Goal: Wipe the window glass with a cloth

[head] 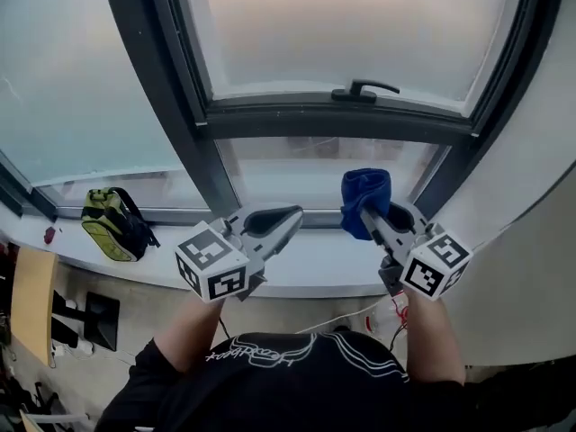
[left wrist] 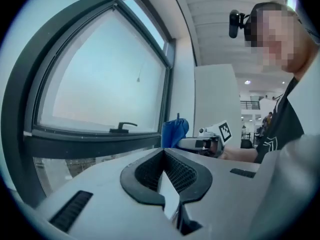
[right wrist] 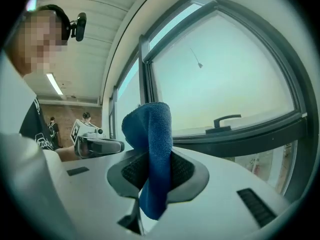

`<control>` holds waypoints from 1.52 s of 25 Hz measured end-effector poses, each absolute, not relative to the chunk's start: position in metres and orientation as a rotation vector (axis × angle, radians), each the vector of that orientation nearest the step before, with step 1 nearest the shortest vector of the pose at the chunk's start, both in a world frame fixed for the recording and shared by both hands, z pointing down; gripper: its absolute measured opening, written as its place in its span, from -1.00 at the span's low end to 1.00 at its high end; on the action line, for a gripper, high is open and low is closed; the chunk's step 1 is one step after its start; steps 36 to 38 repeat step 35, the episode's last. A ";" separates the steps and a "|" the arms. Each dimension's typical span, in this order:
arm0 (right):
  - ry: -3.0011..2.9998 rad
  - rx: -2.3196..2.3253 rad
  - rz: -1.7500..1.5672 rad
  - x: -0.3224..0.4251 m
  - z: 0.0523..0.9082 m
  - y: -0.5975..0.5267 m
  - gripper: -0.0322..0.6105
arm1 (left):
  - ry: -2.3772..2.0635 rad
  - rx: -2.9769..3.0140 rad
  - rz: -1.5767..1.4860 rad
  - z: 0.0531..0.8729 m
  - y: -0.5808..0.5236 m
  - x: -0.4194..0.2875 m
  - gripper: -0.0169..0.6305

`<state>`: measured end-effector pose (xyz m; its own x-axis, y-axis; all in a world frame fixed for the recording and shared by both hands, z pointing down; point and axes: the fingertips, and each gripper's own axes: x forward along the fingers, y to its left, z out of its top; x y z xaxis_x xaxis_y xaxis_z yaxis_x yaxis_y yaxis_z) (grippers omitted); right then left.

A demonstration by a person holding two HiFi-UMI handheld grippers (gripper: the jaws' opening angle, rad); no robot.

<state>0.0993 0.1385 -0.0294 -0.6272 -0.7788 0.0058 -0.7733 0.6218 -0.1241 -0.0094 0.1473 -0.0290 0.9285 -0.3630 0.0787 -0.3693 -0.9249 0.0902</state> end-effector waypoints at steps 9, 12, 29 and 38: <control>2.778 -1.291 -0.231 0.060 -0.039 0.175 -0.70 | -0.513 3.019 0.076 -0.052 0.183 -0.031 -0.93; 2.794 -1.311 -0.242 0.051 -0.033 0.182 -0.70 | -0.514 3.009 0.068 -0.050 0.189 -0.034 -0.93; 2.723 -1.315 -0.323 0.051 -0.028 0.197 -0.70 | -0.522 2.965 0.028 -0.043 0.202 -0.033 -0.93; 2.714 -1.303 -0.344 0.050 -0.025 0.203 -0.70 | -0.529 2.954 0.034 -0.041 0.208 -0.033 -0.93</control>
